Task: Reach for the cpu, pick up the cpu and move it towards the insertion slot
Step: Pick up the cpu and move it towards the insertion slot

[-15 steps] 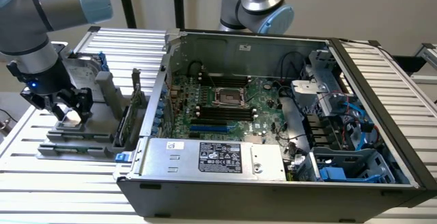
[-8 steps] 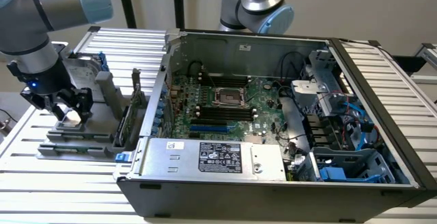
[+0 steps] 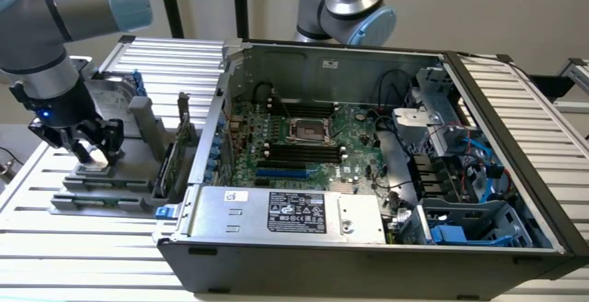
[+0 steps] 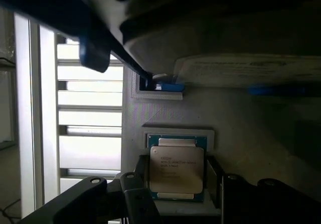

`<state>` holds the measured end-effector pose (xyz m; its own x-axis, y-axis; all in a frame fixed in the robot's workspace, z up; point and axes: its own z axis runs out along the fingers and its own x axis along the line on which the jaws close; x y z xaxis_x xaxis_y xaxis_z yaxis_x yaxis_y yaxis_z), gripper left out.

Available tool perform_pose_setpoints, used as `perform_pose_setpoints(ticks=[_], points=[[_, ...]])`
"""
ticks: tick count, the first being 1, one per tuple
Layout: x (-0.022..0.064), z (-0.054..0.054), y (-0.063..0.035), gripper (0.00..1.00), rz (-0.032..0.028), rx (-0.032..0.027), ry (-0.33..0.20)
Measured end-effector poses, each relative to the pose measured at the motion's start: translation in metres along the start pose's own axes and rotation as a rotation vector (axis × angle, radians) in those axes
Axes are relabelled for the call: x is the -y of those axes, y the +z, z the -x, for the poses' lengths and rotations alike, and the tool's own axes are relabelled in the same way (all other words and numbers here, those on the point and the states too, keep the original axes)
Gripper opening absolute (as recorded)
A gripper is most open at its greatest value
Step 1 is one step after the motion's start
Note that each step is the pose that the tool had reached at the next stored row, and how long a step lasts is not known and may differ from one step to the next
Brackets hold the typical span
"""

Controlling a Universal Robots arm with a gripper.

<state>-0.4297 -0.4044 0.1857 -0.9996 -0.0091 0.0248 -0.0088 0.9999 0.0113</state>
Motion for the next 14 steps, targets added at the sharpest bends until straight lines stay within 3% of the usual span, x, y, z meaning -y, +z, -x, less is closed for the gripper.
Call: perform_pose_setpoints(ticks=[8,14], points=[[-0.0001,0.0,-0.0065,0.54,0.0,-0.0043,0.0],[0.0002,0.0,-0.0287,0.54,0.0002,-0.0051,0.0]])
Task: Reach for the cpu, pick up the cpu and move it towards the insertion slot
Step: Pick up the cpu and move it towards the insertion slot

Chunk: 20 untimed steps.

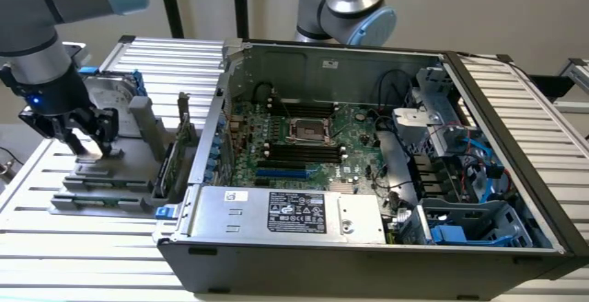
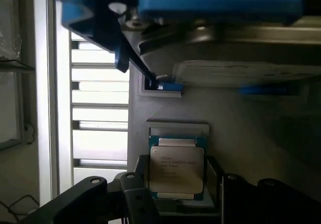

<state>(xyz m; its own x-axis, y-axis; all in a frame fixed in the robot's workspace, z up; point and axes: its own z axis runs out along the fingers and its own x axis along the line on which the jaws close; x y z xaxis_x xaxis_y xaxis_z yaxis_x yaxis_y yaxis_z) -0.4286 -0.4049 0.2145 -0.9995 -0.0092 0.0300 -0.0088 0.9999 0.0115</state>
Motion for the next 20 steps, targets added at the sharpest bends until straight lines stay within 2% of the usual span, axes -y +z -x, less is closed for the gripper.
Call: perform_pose_setpoints(ticks=[15,20], points=[[0.0038,0.009,-0.0687,0.54,-0.0001,-0.0026,0.0],[0.0046,0.02,-0.0915,0.54,0.0001,-0.0042,0.0]])
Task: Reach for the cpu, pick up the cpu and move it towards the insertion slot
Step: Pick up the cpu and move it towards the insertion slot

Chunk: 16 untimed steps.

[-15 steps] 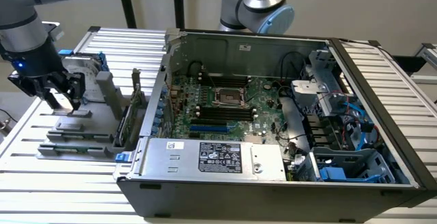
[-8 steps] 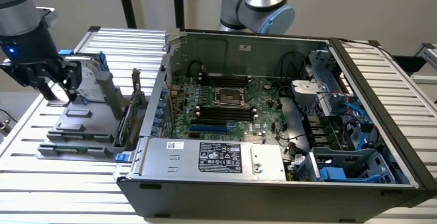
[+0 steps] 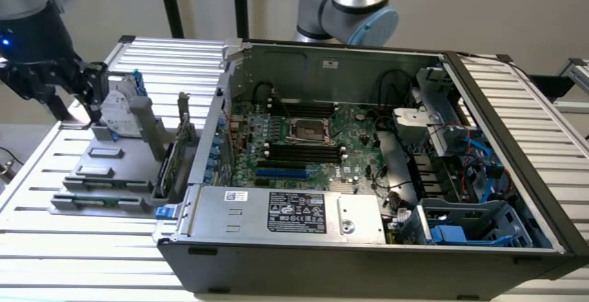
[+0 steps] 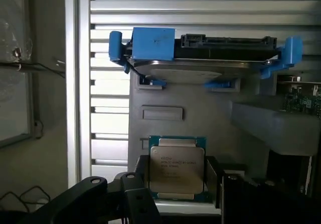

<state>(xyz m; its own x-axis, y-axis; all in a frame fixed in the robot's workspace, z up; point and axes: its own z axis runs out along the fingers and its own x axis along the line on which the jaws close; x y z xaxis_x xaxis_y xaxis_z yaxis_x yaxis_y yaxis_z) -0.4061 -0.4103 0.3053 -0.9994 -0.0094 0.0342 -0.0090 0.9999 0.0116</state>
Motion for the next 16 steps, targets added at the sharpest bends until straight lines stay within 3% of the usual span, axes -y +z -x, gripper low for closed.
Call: perform_pose_setpoints(ticks=[10,16], points=[[0.0001,0.042,-0.0458,0.54,0.003,-0.0138,-0.003],[0.0002,0.069,-0.0581,0.54,0.0064,-0.017,-0.003]])
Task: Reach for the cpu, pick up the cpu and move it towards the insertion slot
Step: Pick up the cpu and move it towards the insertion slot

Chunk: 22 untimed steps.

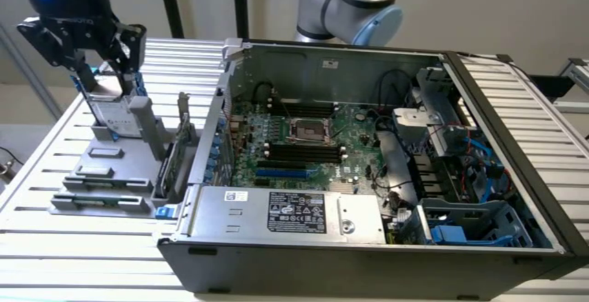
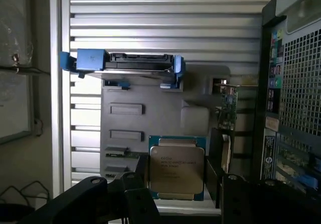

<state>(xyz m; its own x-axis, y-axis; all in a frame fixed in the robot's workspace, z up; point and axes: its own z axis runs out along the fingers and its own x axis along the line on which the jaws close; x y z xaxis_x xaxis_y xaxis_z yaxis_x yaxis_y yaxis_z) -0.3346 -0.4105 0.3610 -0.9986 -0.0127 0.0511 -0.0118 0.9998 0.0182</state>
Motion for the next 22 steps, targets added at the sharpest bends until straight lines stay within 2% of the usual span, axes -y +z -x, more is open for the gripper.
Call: perform_pose_setpoints(ticks=[12,22], points=[[0.0003,0.054,-0.0176,0.54,0.0078,-0.0031,0.0],[0.0007,0.099,-0.0239,0.54,0.0114,-0.0045,0.0]])
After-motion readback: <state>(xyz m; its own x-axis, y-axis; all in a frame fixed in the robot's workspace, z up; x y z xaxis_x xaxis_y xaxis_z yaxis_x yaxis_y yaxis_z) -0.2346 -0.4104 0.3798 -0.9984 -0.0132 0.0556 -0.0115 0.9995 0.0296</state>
